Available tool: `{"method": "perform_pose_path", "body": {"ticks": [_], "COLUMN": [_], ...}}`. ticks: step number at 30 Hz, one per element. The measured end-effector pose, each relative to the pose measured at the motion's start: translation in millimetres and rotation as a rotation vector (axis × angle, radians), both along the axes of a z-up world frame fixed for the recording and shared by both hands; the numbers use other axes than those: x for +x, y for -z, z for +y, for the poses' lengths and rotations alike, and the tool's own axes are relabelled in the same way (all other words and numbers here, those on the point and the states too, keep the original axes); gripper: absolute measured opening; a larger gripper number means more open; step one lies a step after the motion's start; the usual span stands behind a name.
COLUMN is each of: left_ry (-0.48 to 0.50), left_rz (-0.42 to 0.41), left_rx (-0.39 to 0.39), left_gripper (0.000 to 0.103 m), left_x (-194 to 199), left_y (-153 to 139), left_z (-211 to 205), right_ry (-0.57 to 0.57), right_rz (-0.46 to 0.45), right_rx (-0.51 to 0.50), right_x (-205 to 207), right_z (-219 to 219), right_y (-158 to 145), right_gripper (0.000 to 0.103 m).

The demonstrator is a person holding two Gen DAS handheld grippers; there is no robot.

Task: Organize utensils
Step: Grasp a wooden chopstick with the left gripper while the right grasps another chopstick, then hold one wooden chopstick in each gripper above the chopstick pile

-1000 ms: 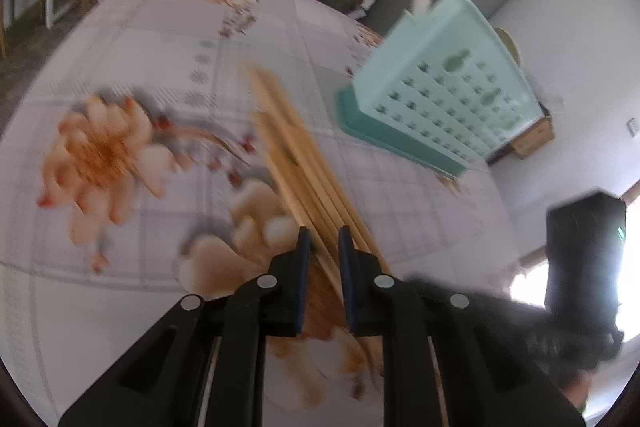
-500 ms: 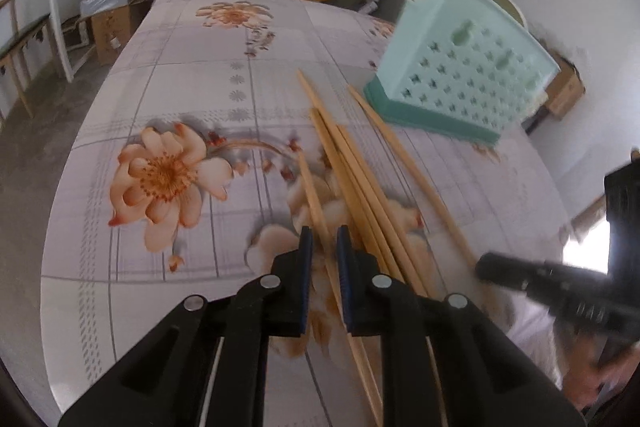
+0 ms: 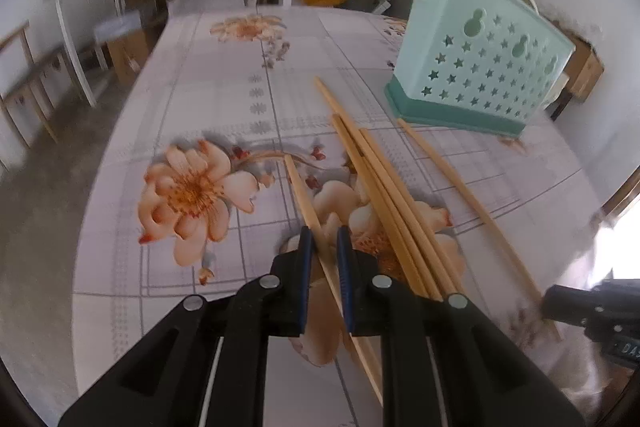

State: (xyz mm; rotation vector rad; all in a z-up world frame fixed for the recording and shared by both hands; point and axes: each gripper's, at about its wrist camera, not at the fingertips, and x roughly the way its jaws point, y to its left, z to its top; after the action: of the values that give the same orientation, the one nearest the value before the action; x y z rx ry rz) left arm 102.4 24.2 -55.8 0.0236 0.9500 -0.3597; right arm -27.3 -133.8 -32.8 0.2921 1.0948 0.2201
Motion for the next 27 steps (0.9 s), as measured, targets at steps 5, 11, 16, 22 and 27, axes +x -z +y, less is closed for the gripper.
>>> {"method": "perform_pose_path", "body": {"ticks": [5, 11, 16, 22, 27], "left_ry": [0.02, 0.017, 0.007, 0.054, 0.053], "left_rz": [0.013, -0.044, -0.045, 0.013, 0.019], "left_rx": [0.004, 0.078, 0.085, 0.08, 0.107], "left_gripper": [0.018, 0.017, 0.009, 0.007, 0.009], "left_x": [-3, -9, -14, -33, -29], "left_y": [-1, 0, 1, -2, -1], "left_z": [1, -8, -6, -3, -6], "right_ry": [-0.024, -0.045, -0.035, -0.028, -0.063], "right_rz": [-0.089, -0.132, -0.114, -0.062, -0.075], "right_rx": [-0.084, -0.235, -0.185, -0.081, -0.092], "right_x": [20, 45, 38, 7, 6], "right_z": [12, 29, 19, -1, 5], "right_y": [-9, 10, 11, 9, 6], "right_gripper": [0.026, 0.009, 0.005, 0.005, 0.015]}}
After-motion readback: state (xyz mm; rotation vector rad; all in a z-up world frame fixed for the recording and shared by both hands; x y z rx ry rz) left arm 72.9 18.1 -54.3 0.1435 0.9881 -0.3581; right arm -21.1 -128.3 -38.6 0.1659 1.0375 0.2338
